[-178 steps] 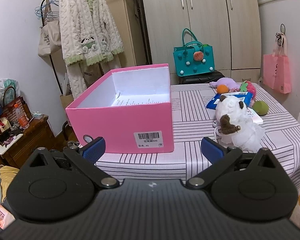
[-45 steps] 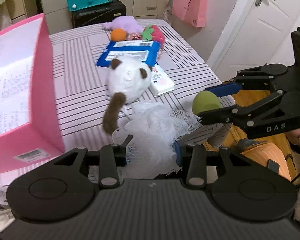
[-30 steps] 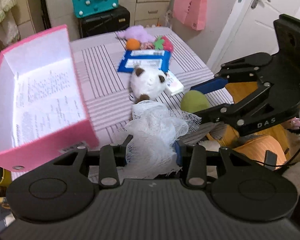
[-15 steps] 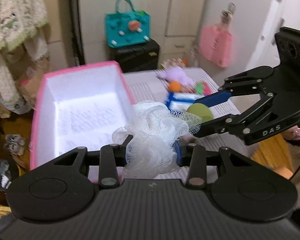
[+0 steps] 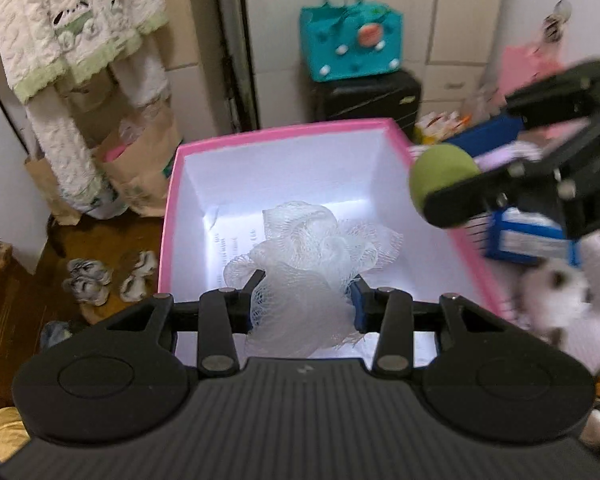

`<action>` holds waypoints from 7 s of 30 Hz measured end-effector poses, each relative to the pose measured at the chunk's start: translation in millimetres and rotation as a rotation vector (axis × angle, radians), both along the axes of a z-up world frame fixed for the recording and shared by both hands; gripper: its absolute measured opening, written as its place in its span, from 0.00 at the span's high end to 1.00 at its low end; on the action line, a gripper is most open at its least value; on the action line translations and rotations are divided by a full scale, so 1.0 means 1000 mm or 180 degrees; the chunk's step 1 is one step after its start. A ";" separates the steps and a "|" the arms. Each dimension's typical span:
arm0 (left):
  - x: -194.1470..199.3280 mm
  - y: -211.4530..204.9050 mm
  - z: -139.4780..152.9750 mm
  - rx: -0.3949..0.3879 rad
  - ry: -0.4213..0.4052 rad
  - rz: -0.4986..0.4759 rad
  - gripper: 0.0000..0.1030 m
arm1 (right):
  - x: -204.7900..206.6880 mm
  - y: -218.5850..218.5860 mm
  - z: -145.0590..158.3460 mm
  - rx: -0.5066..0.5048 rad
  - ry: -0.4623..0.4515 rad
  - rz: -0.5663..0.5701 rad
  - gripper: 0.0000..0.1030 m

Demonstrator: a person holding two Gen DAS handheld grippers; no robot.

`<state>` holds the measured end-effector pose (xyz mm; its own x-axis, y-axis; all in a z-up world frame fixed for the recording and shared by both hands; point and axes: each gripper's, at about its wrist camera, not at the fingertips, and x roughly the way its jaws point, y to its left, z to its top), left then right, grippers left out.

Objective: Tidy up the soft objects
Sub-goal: 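Carry the mesh puff and green sponge over the pink box with both tools, then open both tools to drop the puff and sponge into the box, then move the left tool back to the white panda plush and grasp it, then carry the panda plush in the left tool over the pink box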

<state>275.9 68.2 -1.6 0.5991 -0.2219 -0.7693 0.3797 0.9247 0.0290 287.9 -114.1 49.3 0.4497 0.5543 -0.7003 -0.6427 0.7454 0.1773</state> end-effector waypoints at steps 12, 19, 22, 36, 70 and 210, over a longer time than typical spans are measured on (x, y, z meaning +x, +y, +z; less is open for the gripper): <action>0.057 0.003 -0.048 -0.0173 0.0700 0.0243 0.59 | 0.115 0.064 -0.069 -0.0141 0.0920 -0.0134 0.45; 0.076 0.002 -0.056 -0.0141 0.0803 0.0408 0.56 | 0.135 0.069 -0.081 -0.0028 0.1031 -0.0159 0.39; 0.077 0.004 -0.055 -0.0162 0.0818 0.0472 0.47 | 0.136 0.066 -0.081 0.0024 0.1040 -0.0205 0.38; 0.033 -0.005 -0.018 0.0091 0.0447 0.0245 0.34 | 0.080 0.012 -0.041 0.0159 0.0816 -0.0383 0.37; -0.132 -0.034 0.076 0.0211 -0.0077 -0.0439 0.13 | -0.139 -0.052 0.058 -0.0069 -0.0176 0.0038 0.33; 0.065 0.000 -0.042 -0.1130 0.0999 0.0179 0.47 | -0.020 0.047 -0.053 -0.0946 -0.0891 0.0507 0.32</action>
<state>340.6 68.1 -43.8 0.3684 -0.4776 -0.7976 0.2687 0.8760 -0.4005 267.7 -67.2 -3.7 0.5703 0.4248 -0.7031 -0.7464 0.6254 -0.2275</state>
